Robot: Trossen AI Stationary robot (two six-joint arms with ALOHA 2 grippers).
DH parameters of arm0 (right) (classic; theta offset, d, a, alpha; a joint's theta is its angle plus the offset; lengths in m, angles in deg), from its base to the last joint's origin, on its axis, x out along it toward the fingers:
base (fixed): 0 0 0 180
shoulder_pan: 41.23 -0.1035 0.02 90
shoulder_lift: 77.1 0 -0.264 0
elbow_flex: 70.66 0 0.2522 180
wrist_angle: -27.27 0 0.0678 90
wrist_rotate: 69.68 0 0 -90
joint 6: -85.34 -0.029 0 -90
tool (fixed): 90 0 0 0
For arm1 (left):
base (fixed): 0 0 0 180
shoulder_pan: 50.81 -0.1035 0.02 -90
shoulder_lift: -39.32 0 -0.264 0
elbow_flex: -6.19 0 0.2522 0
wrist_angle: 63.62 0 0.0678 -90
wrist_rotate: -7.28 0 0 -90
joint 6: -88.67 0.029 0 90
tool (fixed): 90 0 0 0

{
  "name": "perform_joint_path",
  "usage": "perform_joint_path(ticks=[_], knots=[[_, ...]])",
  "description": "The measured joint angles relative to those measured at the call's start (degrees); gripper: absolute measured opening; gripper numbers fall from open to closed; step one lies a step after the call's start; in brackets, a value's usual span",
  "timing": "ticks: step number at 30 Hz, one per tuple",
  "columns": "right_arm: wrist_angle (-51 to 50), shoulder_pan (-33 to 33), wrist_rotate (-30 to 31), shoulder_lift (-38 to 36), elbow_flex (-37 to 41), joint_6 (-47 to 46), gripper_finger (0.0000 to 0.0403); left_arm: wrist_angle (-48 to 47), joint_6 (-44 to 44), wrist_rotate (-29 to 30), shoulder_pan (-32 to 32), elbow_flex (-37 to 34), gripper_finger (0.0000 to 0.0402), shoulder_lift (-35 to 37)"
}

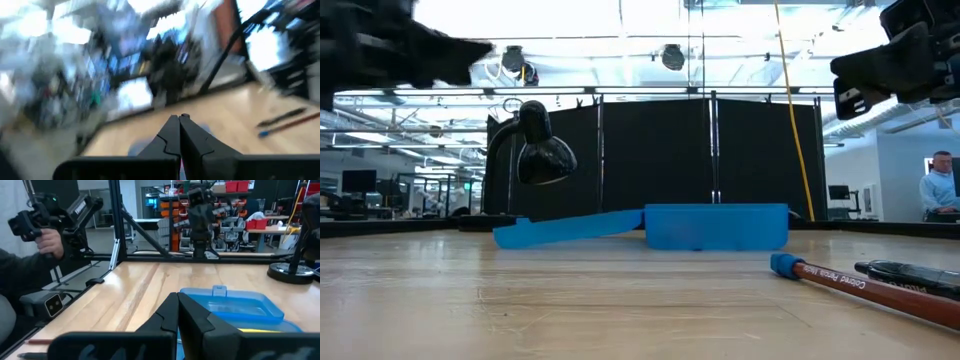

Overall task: Pick & place school supplies into a supply box
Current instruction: Put the black pen into the blue supply box

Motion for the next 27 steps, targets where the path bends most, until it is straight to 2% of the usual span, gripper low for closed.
perform_joint_path(ticks=[2, 6, 10, 12, 20, 24, 27], knots=[[-0.2, 0.0, 0.0, 0.2, 0.0, -1.3, 0.0, 3.3, 3.3, -2.1, -0.2, -2.4, 0.0001, 3.4], [-0.7, -0.1, 0.4, 1.0, 0.0, -2.8, 0.0, -2.5, 6.6, -0.2, -4.5, -1.1, 0.0001, 7.9], [-0.3, -0.1, 3.2, 2.5, 0.0, -2.4, 0.0, -4.9, 2.4, -12.1, -9.4, -0.7, 0.0001, 7.3], [-0.2, -0.1, 4.7, 3.0, 0.0, -1.7, 0.0, -8.0, 0.8, -14.0, -10.5, -0.7, 0.0001, 6.2], [0.0, -0.1, 11.8, 5.9, 0.0, -1.0, 0.0, -11.4, -6.6, -4.9, -11.2, -0.8, 0.0013, 0.4], [2.0, 0.0, 11.8, 7.2, -0.8, 0.8, 0.0, -11.4, -7.1, -2.3, -11.2, -0.8, 0.0017, -1.0], [2.5, -0.5, 11.8, 9.0, -4.9, 3.2, 0.0, -11.5, -8.0, -1.6, -11.2, -0.8, 0.0018, -1.2]])
